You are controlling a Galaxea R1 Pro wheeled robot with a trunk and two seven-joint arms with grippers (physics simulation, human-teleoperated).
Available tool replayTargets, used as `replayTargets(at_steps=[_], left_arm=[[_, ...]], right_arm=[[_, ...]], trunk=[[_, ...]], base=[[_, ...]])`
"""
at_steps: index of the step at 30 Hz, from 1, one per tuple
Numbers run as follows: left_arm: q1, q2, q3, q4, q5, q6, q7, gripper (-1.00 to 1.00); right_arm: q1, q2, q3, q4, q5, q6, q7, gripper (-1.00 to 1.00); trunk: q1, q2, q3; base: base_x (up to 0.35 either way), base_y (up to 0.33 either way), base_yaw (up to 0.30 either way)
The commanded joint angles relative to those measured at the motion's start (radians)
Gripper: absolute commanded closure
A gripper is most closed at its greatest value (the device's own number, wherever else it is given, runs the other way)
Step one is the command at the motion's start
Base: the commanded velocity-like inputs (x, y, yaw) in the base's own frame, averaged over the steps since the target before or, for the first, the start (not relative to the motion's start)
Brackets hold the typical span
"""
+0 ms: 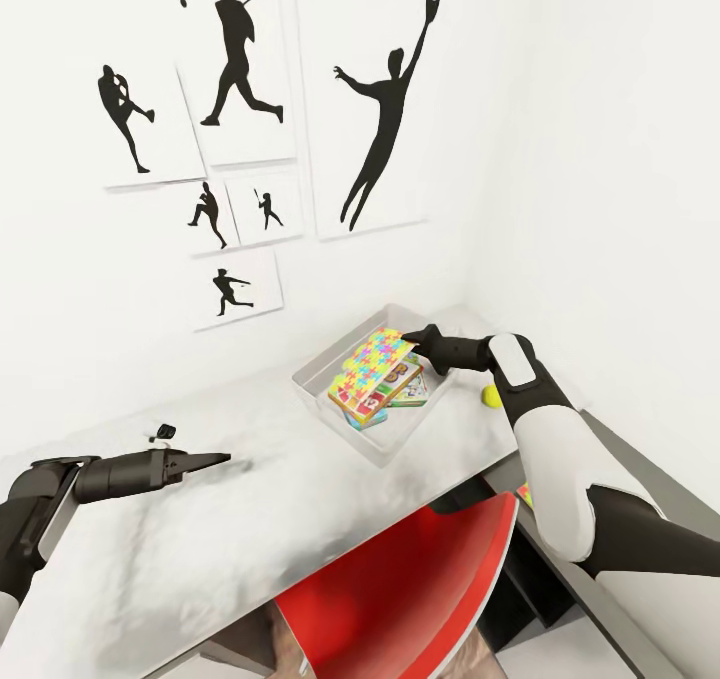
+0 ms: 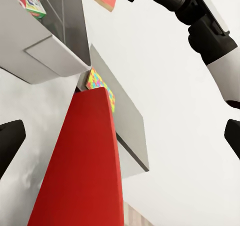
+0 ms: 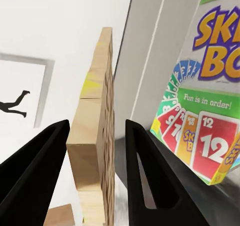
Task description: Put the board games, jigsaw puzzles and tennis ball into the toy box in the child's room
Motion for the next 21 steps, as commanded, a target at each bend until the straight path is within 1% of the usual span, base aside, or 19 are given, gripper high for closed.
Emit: replayTargets(at_steps=[1, 7, 13, 21], left_arm=[[-0.001, 0.0, -0.001, 0.0, 0.0, 0.011, -0.004, -1.0], [-0.001, 0.0, 0.001, 0.0, 0.0, 0.011, -0.003, -1.0], [-0.001, 0.0, 0.001, 0.0, 0.0, 0.011, -0.002, -1.0], [-0.001, 0.0, 0.001, 0.0, 0.0, 0.011, -0.002, -1.0]], right_arm=[[-0.001, 0.002, -0.008, 0.0, 0.006, 0.006, 0.002, 1.0], [-0.001, 0.002, -0.008, 0.0, 0.006, 0.006, 0.002, 1.0], [-0.001, 0.004, -0.008, 0.0, 0.006, 0.006, 0.002, 1.0], [-0.001, 0.003, -0.008, 0.0, 0.006, 0.006, 0.001, 1.0]], trunk=[[0.001, -0.002, -0.002], [0.001, -0.002, -0.002], [0.001, -0.002, -0.002], [0.001, -0.002, -0.002]], base=[[0.0, 0.0, 0.0], [0.011, 0.0, 0.0], [0.154, 0.0, 0.0], [0.1, 0.0, 0.0]])
